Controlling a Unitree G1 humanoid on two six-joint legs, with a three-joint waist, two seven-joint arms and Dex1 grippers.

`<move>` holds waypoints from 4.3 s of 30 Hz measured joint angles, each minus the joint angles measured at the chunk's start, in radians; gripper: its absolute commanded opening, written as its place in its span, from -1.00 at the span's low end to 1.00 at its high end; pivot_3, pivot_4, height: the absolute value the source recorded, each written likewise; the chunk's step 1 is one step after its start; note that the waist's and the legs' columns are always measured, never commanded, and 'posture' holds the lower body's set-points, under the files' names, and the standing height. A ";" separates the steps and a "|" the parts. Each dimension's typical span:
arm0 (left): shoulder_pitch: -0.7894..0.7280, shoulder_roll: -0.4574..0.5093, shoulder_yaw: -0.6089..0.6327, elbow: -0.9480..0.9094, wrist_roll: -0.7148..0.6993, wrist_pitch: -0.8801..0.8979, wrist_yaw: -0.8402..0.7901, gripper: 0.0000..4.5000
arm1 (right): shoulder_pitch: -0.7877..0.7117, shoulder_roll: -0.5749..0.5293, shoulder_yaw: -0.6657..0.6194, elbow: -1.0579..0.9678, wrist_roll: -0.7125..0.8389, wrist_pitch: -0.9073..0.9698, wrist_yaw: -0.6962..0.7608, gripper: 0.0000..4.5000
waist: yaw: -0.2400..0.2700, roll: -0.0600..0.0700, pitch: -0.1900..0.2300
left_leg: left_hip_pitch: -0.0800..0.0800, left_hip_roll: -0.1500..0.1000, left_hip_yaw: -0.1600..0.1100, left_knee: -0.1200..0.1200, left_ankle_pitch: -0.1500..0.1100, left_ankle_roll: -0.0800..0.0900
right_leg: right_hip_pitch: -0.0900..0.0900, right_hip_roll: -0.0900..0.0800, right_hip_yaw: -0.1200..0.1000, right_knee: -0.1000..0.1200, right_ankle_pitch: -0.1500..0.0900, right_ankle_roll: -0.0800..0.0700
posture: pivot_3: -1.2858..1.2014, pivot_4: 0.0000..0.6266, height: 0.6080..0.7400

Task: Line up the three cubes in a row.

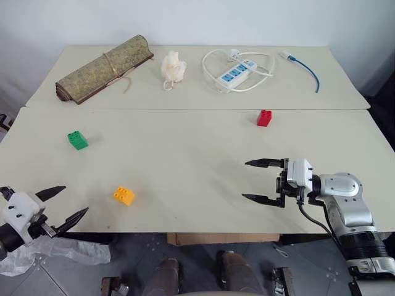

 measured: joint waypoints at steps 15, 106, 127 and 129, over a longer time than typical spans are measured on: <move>-0.197 0.030 -0.165 -0.299 -0.146 0.191 -0.050 0.98 | 0.131 0.066 -0.207 -0.076 0.058 0.151 -0.339 1.00 | 0.028 0.000 0.000 | -0.002 -0.002 -0.002 0.002 0.000 0.000 | 0.001 -0.002 0.001 0.000 0.000 0.000 | 0.03 -0.52 1.00; -0.074 -0.083 0.065 -0.235 -0.237 0.303 0.079 1.00 | -0.274 0.084 0.091 0.131 0.054 0.172 0.190 0.99 | -0.024 0.002 0.000 | -0.001 0.001 0.004 0.002 0.000 0.000 | -0.003 0.002 0.003 0.004 0.000 0.001 | 0.03 -0.52 1.00; 0.187 -0.340 -0.056 -0.352 -0.114 0.129 0.085 1.00 | -0.180 0.008 0.210 0.156 0.268 -0.065 0.222 0.99 | -0.011 0.002 0.000 | 0.000 0.001 0.002 0.003 -0.002 0.000 | 0.000 0.002 0.006 0.001 0.000 0.000 | 0.03 -0.52 1.00; 0.164 -0.369 -0.058 -0.360 -0.131 0.130 0.125 1.00 | -0.180 -0.011 0.215 0.155 0.276 -0.065 0.222 0.99 | -0.015 0.001 0.000 | 0.001 0.002 0.002 0.003 -0.002 -0.001 | 0.000 0.002 0.006 0.001 0.000 0.000 | 0.03 -0.52 1.00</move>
